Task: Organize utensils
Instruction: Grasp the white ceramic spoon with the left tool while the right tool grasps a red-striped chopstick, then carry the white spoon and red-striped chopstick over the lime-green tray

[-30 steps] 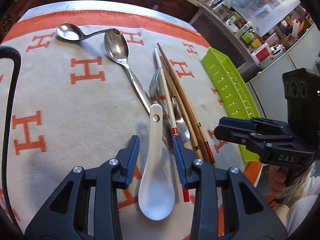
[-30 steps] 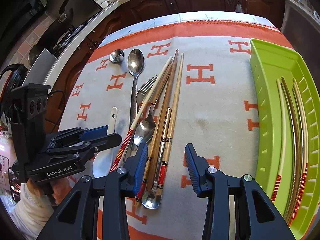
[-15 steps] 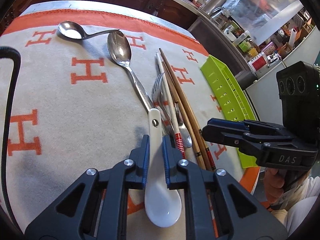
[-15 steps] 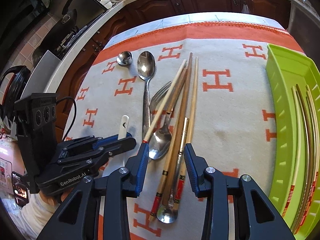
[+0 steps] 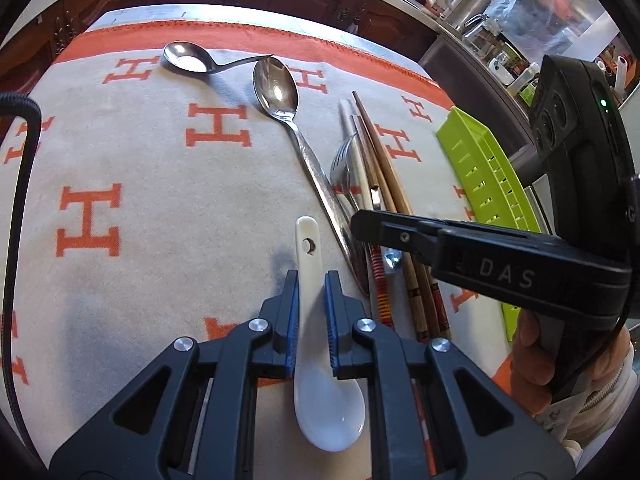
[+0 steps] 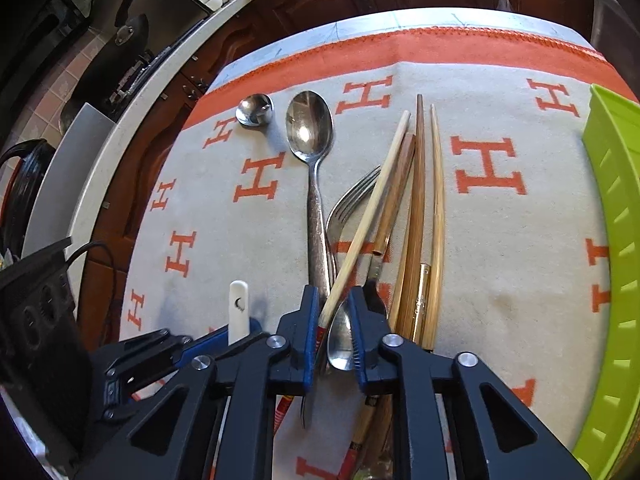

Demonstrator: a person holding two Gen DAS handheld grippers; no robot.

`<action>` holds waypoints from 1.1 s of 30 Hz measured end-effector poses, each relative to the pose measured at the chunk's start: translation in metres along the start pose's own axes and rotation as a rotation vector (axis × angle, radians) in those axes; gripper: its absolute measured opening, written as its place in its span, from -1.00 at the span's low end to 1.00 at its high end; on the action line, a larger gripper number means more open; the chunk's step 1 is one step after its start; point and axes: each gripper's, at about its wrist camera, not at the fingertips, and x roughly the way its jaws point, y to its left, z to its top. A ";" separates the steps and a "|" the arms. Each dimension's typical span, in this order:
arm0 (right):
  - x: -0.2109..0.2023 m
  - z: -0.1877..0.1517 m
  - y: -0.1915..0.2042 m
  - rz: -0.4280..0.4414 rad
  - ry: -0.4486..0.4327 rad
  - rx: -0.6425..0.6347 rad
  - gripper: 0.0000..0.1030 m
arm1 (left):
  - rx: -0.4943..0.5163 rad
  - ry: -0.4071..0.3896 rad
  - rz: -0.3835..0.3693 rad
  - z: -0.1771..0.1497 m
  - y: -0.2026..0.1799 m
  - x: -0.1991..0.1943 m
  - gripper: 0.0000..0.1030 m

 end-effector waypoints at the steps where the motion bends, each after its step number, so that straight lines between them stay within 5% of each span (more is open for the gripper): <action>1: 0.001 0.000 0.000 0.002 -0.005 0.004 -0.79 | -0.002 0.001 0.001 -0.001 0.001 -0.001 -0.82; 16: -0.044 -0.019 -0.028 0.050 -0.075 0.107 -0.90 | -0.017 0.006 0.002 -0.001 -0.012 -0.024 -0.92; 33: -0.158 -0.067 -0.086 0.049 -0.255 0.175 -0.90 | 0.166 -0.019 -0.015 0.003 -0.113 -0.062 -0.93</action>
